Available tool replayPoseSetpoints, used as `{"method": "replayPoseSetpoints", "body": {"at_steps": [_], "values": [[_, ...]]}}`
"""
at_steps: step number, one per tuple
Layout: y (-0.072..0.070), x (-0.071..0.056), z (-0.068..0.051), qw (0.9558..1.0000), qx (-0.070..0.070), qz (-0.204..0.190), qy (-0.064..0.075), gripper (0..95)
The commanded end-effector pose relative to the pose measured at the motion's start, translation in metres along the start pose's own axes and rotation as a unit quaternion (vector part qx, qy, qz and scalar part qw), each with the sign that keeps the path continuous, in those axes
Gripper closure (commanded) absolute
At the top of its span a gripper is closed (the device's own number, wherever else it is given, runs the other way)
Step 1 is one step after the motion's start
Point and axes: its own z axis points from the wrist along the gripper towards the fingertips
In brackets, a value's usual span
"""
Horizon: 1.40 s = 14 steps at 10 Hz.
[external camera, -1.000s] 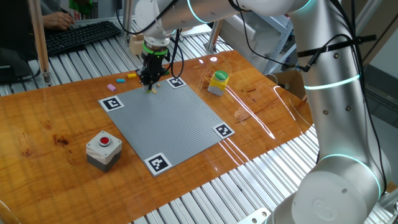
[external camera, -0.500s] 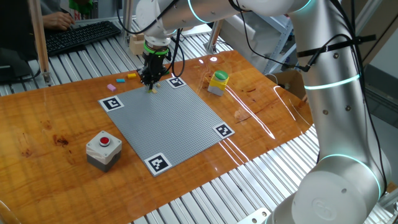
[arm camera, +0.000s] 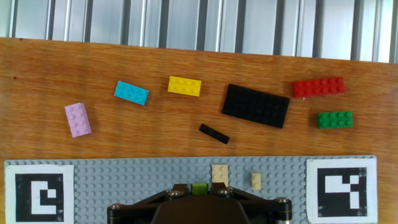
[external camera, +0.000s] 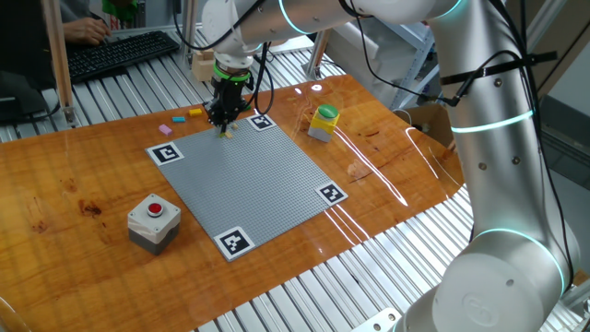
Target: Build with small Lego blocks
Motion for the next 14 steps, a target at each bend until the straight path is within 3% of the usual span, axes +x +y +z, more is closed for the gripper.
{"method": "replayPoseSetpoints", "body": {"at_steps": [1, 4, 10, 11, 14], "values": [[0.0001, 0.0000, 0.0003, 1.0000, -0.001, 0.002, 0.000, 95.0], [0.0013, -0.0003, 0.0018, 1.0000, -0.002, 0.003, -0.006, 95.0], [0.0020, -0.0002, 0.0009, 0.9997, 0.005, 0.023, -0.005, 95.0], [0.0028, -0.0001, 0.0006, 0.9996, 0.006, 0.026, -0.005, 76.0], [0.0028, -0.0001, 0.0007, 0.9994, 0.011, 0.033, -0.004, 76.0]]}}
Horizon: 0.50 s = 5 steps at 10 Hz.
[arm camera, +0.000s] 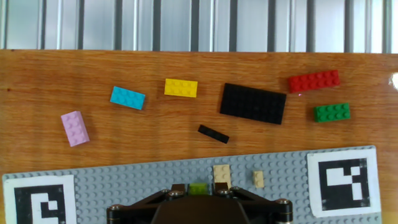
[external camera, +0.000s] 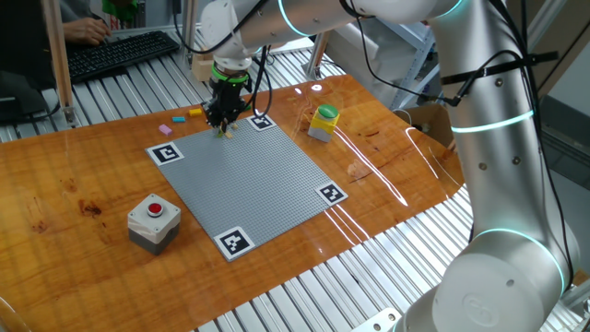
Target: Build with small Lego blocks
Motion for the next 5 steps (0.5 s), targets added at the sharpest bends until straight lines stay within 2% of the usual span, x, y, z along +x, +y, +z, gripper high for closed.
{"method": "replayPoseSetpoints", "body": {"at_steps": [1, 5], "values": [[-0.0008, 0.0009, -0.0013, 1.0000, 0.000, 0.000, 0.001, 76.0], [-0.0009, 0.0011, -0.0023, 1.0000, -0.001, -0.001, 0.004, 76.0]]}}
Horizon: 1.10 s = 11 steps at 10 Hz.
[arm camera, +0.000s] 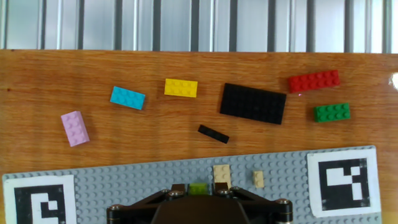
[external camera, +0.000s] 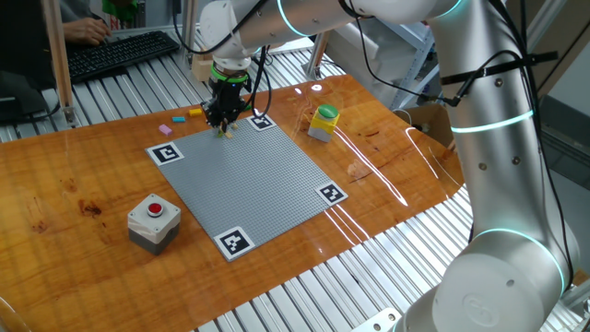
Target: Build with small Lego blocks
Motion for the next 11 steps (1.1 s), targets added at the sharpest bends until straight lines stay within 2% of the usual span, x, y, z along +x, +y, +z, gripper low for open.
{"method": "replayPoseSetpoints", "body": {"at_steps": [1, 3, 4, 7, 11], "values": [[-0.0001, 0.0001, -0.0017, 1.0000, -0.003, -0.003, 0.004, 76.0], [0.0005, 0.0008, -0.0053, 0.9999, -0.002, -0.008, 0.008, 76.0], [0.0015, 0.0011, -0.0061, 0.9999, -0.002, -0.007, 0.009, 95.0], [0.0068, 0.0028, -0.0087, 0.9999, 0.000, -0.005, 0.012, 95.0], [0.0072, 0.0029, -0.0089, 0.9999, 0.003, -0.006, 0.011, 95.0]]}}
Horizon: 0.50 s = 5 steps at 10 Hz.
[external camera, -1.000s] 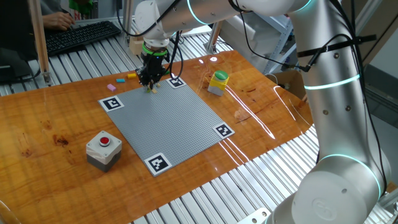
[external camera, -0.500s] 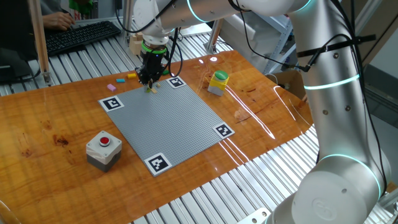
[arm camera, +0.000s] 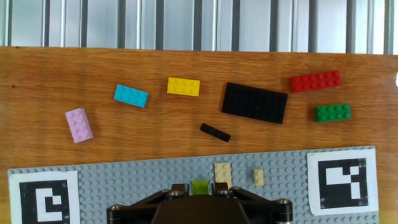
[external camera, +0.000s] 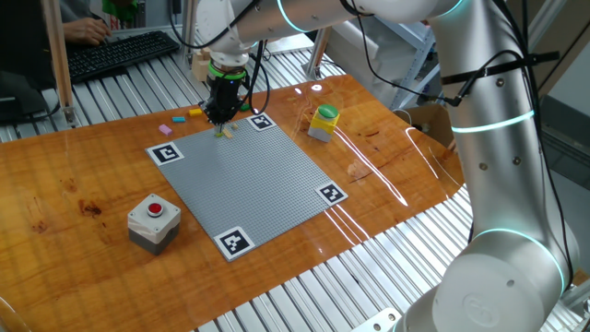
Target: Build with small Lego blocks
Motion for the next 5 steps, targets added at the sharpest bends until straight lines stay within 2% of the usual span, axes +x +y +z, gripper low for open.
{"method": "replayPoseSetpoints", "body": {"at_steps": [1, 5], "values": [[-0.0003, -0.0001, -0.0001, 1.0000, 0.002, 0.000, 0.000, 95.0], [-0.0012, -0.0004, 0.0002, 1.0000, 0.006, -0.002, -0.001, 95.0]]}}
